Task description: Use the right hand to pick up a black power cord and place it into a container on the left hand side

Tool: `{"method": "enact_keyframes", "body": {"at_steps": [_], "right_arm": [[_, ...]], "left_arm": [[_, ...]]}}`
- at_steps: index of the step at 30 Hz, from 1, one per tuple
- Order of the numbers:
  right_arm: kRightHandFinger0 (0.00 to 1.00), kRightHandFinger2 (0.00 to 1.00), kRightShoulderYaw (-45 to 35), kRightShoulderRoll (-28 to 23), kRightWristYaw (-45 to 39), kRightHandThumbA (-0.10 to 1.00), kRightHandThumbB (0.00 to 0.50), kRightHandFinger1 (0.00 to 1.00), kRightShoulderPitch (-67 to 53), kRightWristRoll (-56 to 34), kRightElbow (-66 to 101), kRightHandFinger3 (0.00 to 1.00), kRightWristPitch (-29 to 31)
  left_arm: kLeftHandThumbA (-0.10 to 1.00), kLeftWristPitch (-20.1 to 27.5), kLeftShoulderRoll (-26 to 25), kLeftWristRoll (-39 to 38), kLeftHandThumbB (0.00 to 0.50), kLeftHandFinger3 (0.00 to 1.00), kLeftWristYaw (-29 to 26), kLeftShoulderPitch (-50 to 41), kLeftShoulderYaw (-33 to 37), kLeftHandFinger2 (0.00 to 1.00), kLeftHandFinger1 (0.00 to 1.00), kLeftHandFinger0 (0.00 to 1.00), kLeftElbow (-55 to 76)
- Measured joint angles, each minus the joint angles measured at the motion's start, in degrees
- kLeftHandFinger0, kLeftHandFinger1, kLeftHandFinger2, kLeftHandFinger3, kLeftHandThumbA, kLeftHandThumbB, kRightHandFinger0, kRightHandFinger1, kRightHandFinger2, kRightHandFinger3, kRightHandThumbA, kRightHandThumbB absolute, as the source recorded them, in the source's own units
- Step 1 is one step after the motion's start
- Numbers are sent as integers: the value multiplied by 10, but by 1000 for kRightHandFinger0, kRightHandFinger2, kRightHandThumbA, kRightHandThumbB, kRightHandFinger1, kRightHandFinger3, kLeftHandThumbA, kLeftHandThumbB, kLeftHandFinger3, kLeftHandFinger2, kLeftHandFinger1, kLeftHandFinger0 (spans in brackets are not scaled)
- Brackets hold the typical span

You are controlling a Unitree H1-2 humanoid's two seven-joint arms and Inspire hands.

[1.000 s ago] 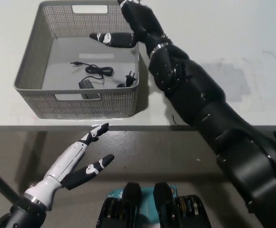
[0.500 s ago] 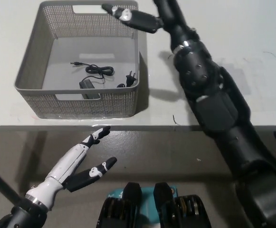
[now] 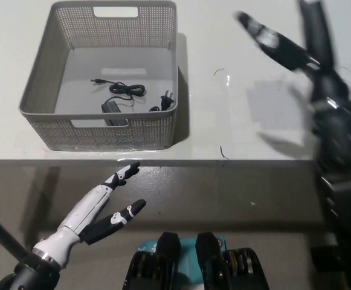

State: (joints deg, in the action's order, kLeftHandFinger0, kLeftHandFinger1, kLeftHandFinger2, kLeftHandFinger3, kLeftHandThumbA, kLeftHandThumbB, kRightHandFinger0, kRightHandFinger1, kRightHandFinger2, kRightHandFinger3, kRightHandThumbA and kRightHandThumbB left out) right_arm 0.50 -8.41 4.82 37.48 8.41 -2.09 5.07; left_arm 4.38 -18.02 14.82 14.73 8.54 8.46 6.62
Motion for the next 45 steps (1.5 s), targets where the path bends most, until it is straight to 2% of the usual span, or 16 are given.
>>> {"method": "enact_keyframes", "body": {"at_steps": [1,2,6,8,10,13,17,20,22,25,28,30,34,37,45], "right_arm": [[1000,1000,-3,-4,-1,1000,500,1000,-12,-5,11,1000,-1],[1000,1000,-9,-12,-4,1000,500,1000,-44,-17,39,1000,-2],[1000,1000,-19,-29,-15,1000,452,1000,-144,-55,114,1000,-3],[1000,1000,-20,-36,-27,1000,494,1000,-217,-86,147,1000,-2],[1000,1000,-18,-37,-37,1000,487,1000,-266,-106,164,1000,-1],[1000,1000,-9,-36,-53,1000,446,1000,-330,-137,173,1000,5],[1000,1000,16,-24,-86,1000,448,1000,-385,-180,148,1000,20],[1000,1000,35,-9,-106,1000,407,1000,-395,-201,112,1000,22],[1000,1000,48,4,-118,1000,396,1000,-394,-210,87,1000,22],[1000,1000,64,24,-139,1000,398,1000,-387,-222,35,1000,25],[1000,1000,73,35,-155,1000,356,1000,-378,-229,-2,1000,25],[1000,1000,74,38,-162,1000,371,1000,-372,-231,-21,1000,25],[1000,1000,72,38,-175,1000,382,1000,-354,-234,-71,1000,29],[1000,1000,69,38,-181,1000,362,1000,-344,-235,-86,1000,30],[1000,1000,63,37,-192,996,357,1000,-340,-237,-86,1000,31]], "left_arm": [[972,0,0,0,164,1000,0,0,0,1000,1000,1000,-1],[1000,0,0,-1,173,1000,0,0,-1,1000,1000,1000,-1],[1000,0,0,-7,164,1000,0,-2,-5,1000,1000,1000,-2],[1000,0,1,-15,168,1000,0,-5,-13,1000,1000,1000,-3],[1000,1,3,-24,169,1000,0,-7,-20,1000,1000,1000,-6],[1000,1,5,-39,142,1000,0,-8,-34,1000,1000,1000,-9],[988,8,10,-66,133,1000,-1,-8,-54,1000,1000,1000,-12],[1000,14,16,-78,142,1000,-1,-8,-63,1000,1000,1000,-14],[1000,17,22,-84,154,1000,-2,-9,-66,1000,1000,1000,-14],[1000,18,28,-89,140,1000,-2,-13,-69,1000,1000,1000,-14],[1000,20,30,-91,151,1000,-2,-16,-70,1000,1000,1000,-14],[1000,20,30,-92,168,1000,-2,-17,-70,1000,1000,1000,-14],[1000,20,31,-92,141,1000,-2,-20,-70,1000,1000,1000,-13],[993,21,30,-92,160,1000,-2,-20,-70,1000,1000,1000,-13],[972,22,31,-91,140,1000,-2,-29,-67,1000,1000,1000,-13]]}}
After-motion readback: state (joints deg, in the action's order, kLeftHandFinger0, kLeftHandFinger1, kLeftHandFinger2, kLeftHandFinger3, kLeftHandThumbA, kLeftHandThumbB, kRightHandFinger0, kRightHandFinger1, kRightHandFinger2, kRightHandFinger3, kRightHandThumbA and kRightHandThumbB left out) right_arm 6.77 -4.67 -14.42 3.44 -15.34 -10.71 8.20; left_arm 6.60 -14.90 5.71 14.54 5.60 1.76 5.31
